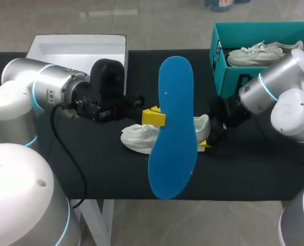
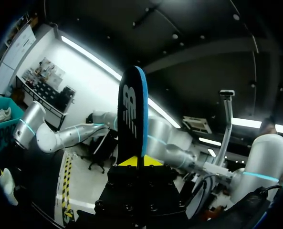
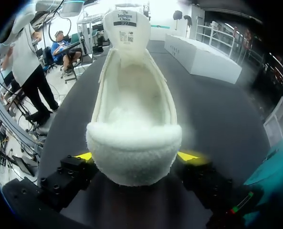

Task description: Take the shoe out of the shoebox, open the shoe tongue, remove and reinsert the insole, then place the shoe into the shoebox

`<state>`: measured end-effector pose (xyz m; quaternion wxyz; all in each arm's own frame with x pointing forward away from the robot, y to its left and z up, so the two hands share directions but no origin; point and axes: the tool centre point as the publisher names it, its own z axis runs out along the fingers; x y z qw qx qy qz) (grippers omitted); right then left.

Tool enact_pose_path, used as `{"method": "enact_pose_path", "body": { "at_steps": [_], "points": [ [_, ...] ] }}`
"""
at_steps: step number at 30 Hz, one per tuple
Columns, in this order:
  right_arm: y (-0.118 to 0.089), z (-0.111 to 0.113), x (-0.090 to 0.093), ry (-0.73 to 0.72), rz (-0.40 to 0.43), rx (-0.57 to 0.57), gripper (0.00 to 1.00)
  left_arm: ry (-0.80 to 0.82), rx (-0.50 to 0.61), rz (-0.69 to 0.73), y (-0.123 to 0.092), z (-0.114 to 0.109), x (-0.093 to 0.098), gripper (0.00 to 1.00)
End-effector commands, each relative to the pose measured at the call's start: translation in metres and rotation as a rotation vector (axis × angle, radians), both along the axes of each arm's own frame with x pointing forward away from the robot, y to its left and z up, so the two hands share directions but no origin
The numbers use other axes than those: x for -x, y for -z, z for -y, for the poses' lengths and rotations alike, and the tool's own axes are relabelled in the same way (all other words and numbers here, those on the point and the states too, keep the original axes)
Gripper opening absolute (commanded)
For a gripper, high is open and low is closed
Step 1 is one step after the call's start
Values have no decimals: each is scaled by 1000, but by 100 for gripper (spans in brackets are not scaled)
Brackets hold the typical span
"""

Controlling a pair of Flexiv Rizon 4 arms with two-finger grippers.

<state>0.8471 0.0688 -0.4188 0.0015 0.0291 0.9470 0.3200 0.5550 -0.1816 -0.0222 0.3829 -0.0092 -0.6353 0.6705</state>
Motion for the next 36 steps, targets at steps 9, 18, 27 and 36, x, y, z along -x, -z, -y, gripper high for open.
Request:
{"method": "enact_pose_path", "body": {
  "at_steps": [9,18,27,36],
  "points": [
    [-45,-4,7,15,8,259,100,0,1,-1,1,1,0,0],
    [-68,-2,14,29,39,473,100,0,1,-1,1,1,0,0],
    [-82,-9,22,-2,67,704,100,0,1,-1,1,1,0,0],
    [-93,-9,28,-3,-42,676,100,0,1,-1,1,1,0,0]
  ]
}}
